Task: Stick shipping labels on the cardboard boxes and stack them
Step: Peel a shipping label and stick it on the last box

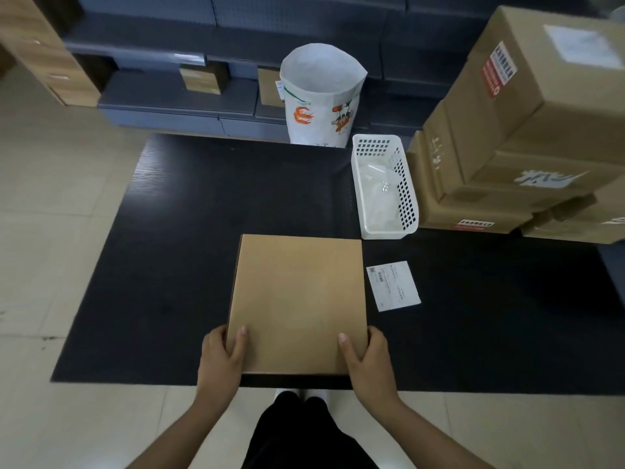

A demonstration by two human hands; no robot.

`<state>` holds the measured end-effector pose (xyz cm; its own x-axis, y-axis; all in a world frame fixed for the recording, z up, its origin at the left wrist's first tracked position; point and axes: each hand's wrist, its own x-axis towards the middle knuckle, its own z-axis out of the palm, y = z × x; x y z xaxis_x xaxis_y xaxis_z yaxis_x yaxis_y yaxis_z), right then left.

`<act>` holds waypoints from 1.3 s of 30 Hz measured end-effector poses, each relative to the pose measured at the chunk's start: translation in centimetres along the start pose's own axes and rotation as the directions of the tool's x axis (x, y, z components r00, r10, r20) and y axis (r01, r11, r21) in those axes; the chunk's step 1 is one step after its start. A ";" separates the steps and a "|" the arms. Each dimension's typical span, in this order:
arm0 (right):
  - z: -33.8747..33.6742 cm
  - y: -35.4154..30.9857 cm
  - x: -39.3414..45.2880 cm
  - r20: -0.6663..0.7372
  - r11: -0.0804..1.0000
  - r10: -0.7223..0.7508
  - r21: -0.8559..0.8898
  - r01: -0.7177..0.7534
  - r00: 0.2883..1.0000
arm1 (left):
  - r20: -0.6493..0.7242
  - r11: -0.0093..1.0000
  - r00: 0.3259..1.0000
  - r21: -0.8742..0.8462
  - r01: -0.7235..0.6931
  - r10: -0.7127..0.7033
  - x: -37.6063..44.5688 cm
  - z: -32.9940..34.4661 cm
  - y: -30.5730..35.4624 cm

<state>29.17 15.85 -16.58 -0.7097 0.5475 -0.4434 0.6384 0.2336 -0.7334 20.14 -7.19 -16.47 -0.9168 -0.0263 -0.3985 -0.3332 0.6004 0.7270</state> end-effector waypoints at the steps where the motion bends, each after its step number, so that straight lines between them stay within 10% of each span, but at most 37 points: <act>1: -0.1 -0.1 0.0 0.006 1.000 0.000 0.003 0.000 1.000 | 0.000 1.000 1.000 -0.006 0.005 -0.005 -0.1 0.0 0.1; 11: -1.1 -0.9 0.1 0.050 0.997 0.059 -0.044 -0.057 0.997 | 0.060 0.997 0.998 0.078 0.008 -0.013 -0.3 -0.9 1.5; 14: -2.0 -1.1 0.4 0.001 0.995 0.076 -0.065 -0.076 0.997 | -0.058 0.953 0.982 0.261 -0.157 0.178 -0.6 -0.7 3.4; 25: -8.8 -1.1 7.6 -0.190 0.954 0.171 -0.215 -0.211 0.967 | 0.351 0.448 0.648 0.502 -0.740 0.677 -0.1 9.1 15.2; 39: -11.4 1.0 15.7 0.016 0.897 0.403 -0.206 -0.391 0.915 | 0.348 0.530 0.801 0.611 -0.588 0.487 -0.7 18.7 22.2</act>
<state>22.04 33.80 -18.40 -0.3969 0.5824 -0.7095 0.9117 0.1605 -0.3782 17.50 21.11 -10.50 -0.8201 0.5496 -0.1593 0.4968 0.8220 0.2783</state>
